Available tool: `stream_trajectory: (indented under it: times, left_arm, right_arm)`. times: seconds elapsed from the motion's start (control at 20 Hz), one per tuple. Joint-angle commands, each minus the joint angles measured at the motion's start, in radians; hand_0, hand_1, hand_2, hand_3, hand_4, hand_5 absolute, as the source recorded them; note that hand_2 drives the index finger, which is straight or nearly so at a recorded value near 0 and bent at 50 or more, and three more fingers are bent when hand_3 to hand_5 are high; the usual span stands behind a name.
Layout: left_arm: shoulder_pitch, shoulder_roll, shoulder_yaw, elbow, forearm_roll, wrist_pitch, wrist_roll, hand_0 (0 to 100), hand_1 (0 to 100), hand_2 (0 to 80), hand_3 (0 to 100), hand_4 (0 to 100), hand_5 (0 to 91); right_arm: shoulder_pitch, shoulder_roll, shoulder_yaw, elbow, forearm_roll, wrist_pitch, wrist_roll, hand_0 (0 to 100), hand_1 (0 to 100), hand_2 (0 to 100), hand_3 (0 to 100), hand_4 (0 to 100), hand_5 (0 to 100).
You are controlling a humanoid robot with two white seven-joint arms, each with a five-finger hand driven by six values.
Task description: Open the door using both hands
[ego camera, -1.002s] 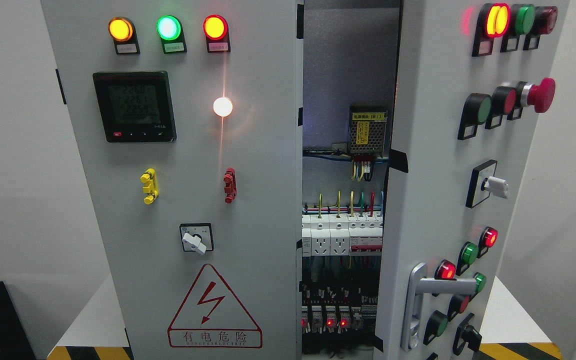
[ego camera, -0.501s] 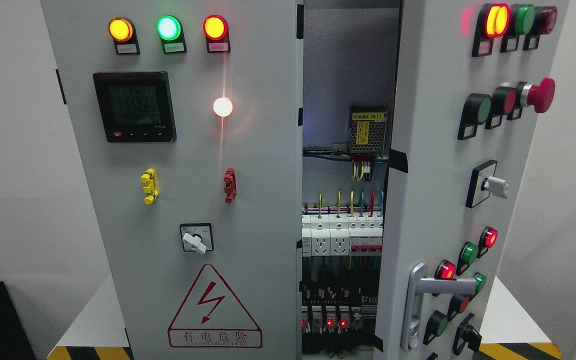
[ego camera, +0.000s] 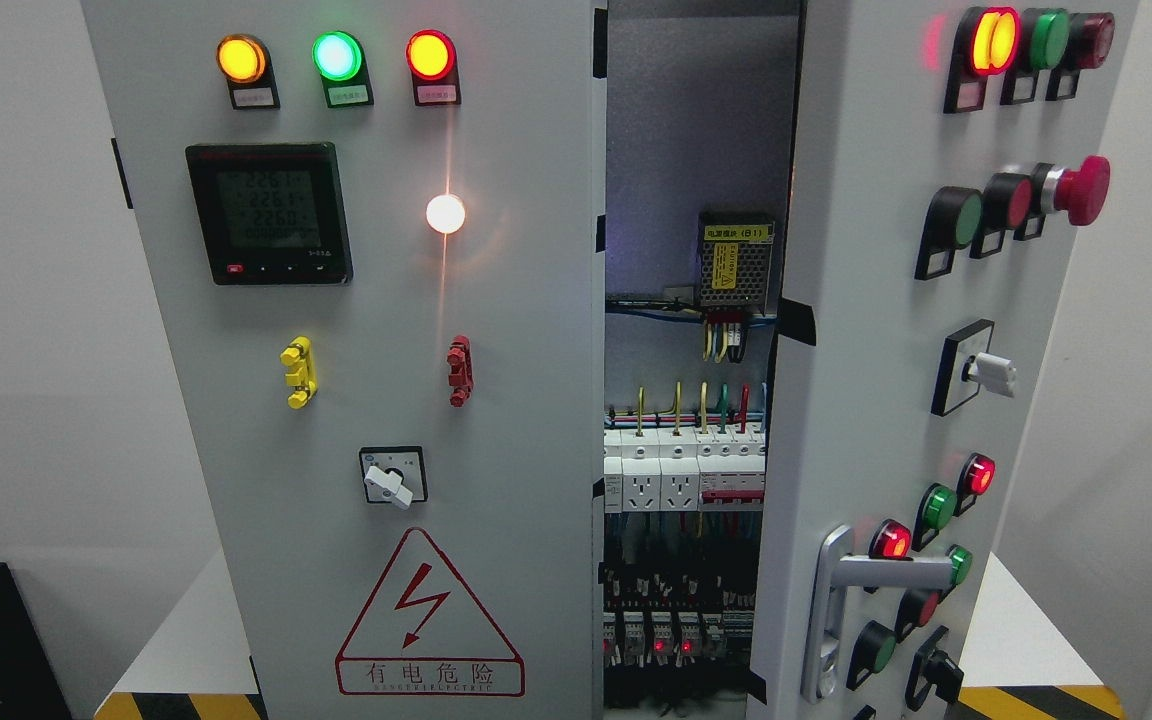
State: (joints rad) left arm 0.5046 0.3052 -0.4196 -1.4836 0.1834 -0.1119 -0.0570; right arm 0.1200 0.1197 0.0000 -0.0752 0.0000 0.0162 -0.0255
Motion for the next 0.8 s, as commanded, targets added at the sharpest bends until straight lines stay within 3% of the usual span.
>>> stream_trajectory:
  times: [0.0, 0.2, 0.4, 0.75]
  left_arm:
    - [-0.027, 0.103, -0.041, -0.374, 0.001, 0.001, -0.001, 0, 0, 0.0, 0, 0, 0.0]
    - [-0.132, 0.112, -0.041, -0.435, 0.004, 0.061, -0.001, 0, 0, 0.0, 0, 0, 0.0]
    - [-0.222, 0.115, -0.041, -0.489, 0.022, 0.058, -0.001, 0, 0, 0.0, 0, 0, 0.0]
    - [-0.371, 0.207, -0.074, -0.540, 0.146, 0.051, -0.001, 0, 0, 0.0, 0, 0, 0.0]
  right_arm:
    - [0.000, 0.000, -0.003, 0.000, 0.025, 0.001, 0.003, 19, 0, 0, 0, 0, 0]
    - [0.000, 0.000, -0.003, 0.000, 0.025, 0.001, 0.004, 19, 0, 0, 0, 0, 0]
    - [0.000, 0.000, -0.003, 0.000, 0.025, 0.001, 0.004, 19, 0, 0, 0, 0, 0]
    - [0.000, 0.000, -0.003, 0.000, 0.025, 0.001, 0.004, 19, 0, 0, 0, 0, 0]
